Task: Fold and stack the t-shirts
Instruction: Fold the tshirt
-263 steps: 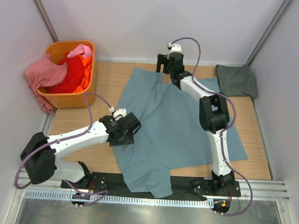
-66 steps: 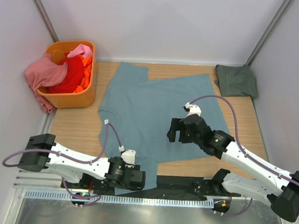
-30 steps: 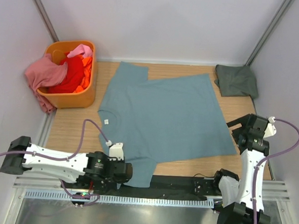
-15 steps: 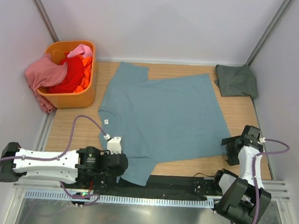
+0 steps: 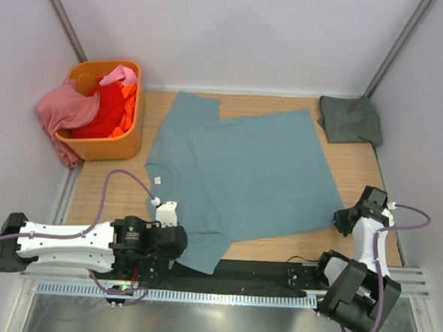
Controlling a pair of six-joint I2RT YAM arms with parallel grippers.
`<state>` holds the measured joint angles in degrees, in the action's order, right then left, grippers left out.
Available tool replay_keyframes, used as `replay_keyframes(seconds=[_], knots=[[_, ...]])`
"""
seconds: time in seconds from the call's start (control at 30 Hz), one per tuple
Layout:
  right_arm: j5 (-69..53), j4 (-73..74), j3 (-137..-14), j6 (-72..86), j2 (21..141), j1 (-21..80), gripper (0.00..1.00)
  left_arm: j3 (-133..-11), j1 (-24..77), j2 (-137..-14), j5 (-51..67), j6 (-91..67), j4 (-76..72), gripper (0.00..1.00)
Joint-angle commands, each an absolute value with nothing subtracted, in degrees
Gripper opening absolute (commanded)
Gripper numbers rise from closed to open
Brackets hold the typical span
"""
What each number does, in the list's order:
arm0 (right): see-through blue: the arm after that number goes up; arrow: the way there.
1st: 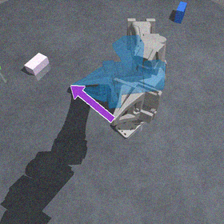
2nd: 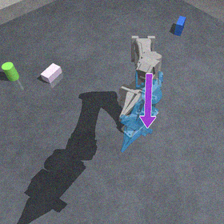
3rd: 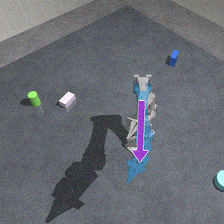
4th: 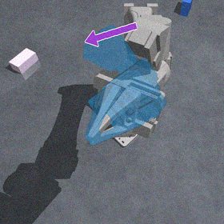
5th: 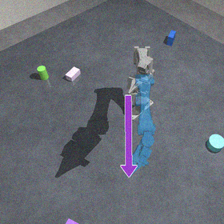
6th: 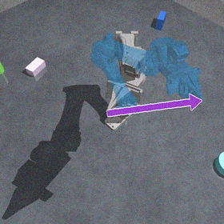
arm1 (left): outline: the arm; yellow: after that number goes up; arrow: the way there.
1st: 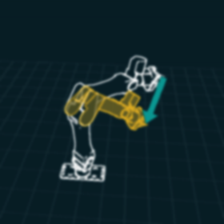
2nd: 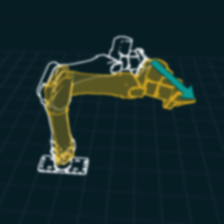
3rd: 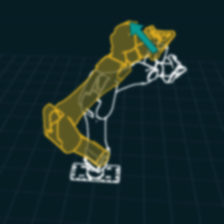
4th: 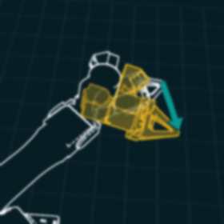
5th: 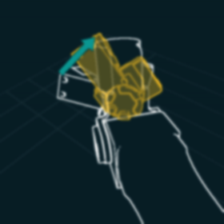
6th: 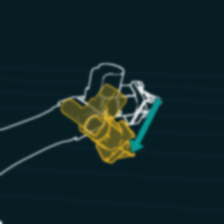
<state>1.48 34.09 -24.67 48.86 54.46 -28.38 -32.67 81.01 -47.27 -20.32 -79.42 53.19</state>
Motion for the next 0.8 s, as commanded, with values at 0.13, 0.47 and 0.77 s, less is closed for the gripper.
replay_keyframes(seconds=[0.13,0.47,0.77], knots=[[-2.71,30.59,-22.33,45.79,50.37,-28.74,0.01,-37.26,78.93,-44.83,-23.91,-78.84,61.08,0.00],[-12.99,42.09,-25.21,45.27,38.33,-28.74,0.01,-42.18,78.93,-38.32,-22.94,-84.64,75.84,0.00],[-14.94,40.70,-37.25,39.11,41.55,-26.37,0.01,-51.32,72.81,-51.92,-22.71,-70.81,70.96,0.00]])
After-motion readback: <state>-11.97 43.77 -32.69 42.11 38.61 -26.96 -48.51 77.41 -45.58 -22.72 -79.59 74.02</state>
